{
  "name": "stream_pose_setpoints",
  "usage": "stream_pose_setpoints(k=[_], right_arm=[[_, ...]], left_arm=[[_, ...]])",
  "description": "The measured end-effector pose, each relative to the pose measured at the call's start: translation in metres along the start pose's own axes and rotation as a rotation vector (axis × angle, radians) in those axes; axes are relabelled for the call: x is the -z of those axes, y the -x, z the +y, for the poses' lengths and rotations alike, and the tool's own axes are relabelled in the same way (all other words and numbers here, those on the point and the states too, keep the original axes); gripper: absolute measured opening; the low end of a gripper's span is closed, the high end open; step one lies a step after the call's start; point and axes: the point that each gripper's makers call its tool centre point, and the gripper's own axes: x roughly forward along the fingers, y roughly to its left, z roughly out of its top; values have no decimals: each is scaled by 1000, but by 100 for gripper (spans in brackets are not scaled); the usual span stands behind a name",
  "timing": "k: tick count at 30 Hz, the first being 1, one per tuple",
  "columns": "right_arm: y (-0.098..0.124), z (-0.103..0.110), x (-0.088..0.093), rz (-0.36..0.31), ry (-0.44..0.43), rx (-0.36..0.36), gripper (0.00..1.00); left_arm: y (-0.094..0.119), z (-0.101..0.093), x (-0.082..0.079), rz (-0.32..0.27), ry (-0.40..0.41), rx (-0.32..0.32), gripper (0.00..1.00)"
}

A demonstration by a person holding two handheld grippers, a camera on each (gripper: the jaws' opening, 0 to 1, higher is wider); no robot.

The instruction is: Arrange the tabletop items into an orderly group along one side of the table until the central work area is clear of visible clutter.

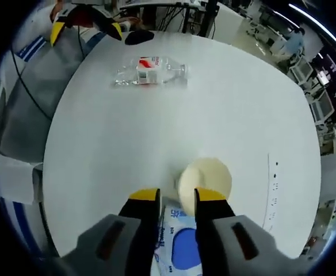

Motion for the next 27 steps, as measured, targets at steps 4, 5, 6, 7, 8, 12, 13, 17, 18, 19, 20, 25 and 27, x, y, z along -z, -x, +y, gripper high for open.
stream_pose_setpoints(k=[4,5,6,7,8,12,13,17,18,19,20,25,27], right_arm=[[3,-1,-2,-24,-19,8,25],[5,-2,-2,-30,-26,14,26],[5,-3,-3,-36,-31,17,26],[7,-3,-3,-45,-44,19,27],[7,-4,-4,-53,-53,22,28],[12,-6,-6,-81,-89,38,32],[13,-6,-7,-87,-95,39,32],[16,-6,-8,-112,-131,48,34],[17,-5,-10,-123,-142,51,35],[17,-4,-11,-128,-149,50,35],[18,-4,-11,-137,-157,51,36],[22,-2,-17,-182,-206,62,40],[24,-2,-20,-203,-228,68,40]], left_arm=[[-1,-1,-1,0,-3,1,92],[-1,-1,-2,-3,-1,4,92],[-1,-2,-3,-8,3,8,91],[-1,-3,-5,-12,5,11,92],[-1,-4,-5,-13,3,12,92],[-2,-5,-5,-3,-6,15,92],[-2,-5,-6,-3,-6,16,92],[-2,-6,-9,-9,-6,19,92],[-2,-7,-9,-10,-5,20,91],[-2,-7,-10,-11,-5,22,91],[-2,-7,-10,-11,-6,24,92],[-4,-9,-12,-8,-12,28,92],[-5,-10,-12,-4,-16,30,92]])
